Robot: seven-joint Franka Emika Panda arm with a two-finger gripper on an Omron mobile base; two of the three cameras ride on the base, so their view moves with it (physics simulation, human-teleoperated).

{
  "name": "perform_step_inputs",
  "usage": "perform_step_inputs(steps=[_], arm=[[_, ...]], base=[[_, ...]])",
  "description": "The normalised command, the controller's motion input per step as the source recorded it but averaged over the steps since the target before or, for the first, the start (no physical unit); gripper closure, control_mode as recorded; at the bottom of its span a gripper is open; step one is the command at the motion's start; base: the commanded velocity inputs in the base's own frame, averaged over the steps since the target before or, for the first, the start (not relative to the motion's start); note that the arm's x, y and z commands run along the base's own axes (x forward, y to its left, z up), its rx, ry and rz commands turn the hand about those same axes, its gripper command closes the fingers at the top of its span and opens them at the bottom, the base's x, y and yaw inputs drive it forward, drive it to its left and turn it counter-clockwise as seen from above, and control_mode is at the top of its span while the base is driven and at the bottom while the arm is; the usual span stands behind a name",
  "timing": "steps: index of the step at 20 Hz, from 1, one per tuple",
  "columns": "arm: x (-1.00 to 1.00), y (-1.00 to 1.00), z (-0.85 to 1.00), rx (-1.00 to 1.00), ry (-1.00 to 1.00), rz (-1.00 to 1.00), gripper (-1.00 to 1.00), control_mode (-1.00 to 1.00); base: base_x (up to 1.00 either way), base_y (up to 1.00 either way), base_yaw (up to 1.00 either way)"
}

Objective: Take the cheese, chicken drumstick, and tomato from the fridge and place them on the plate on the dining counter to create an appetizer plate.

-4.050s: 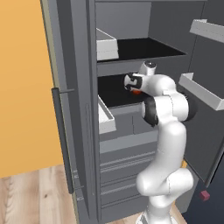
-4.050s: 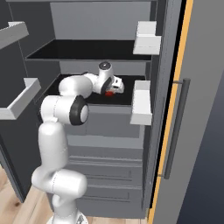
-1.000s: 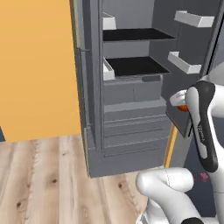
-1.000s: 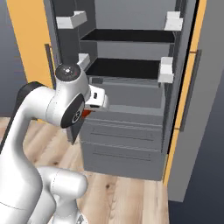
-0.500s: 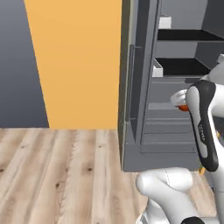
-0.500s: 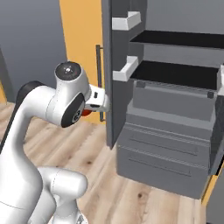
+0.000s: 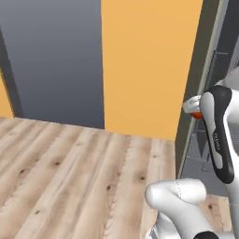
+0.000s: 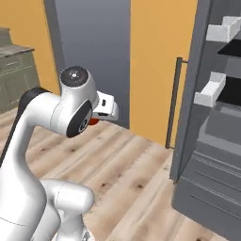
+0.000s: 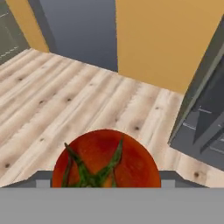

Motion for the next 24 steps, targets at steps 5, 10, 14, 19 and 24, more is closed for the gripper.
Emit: perform_step_inputs(steps=[5,10,14,19,24], arm=[[0.00,0.00,0.00,0.00,0.00,0.00,1.00,1.00],[0.00,0.00,0.00,0.00,0.00,0.00,1.00,1.00],[0.00,0.00,0.00,0.00,0.00,0.00,1.00,1.00],[0.00,0.00,0.00,0.00,0.00,0.00,1.00,1.00],[0.00,0.00,0.00,0.00,0.00,0.00,1.00,1.00]], base=[[0.82,0.64,0.43],[1.00,0.67,0.34],[1.00,0.59,0.26],[1.00,0.57,0.24],[1.00,0.51,0.23]])
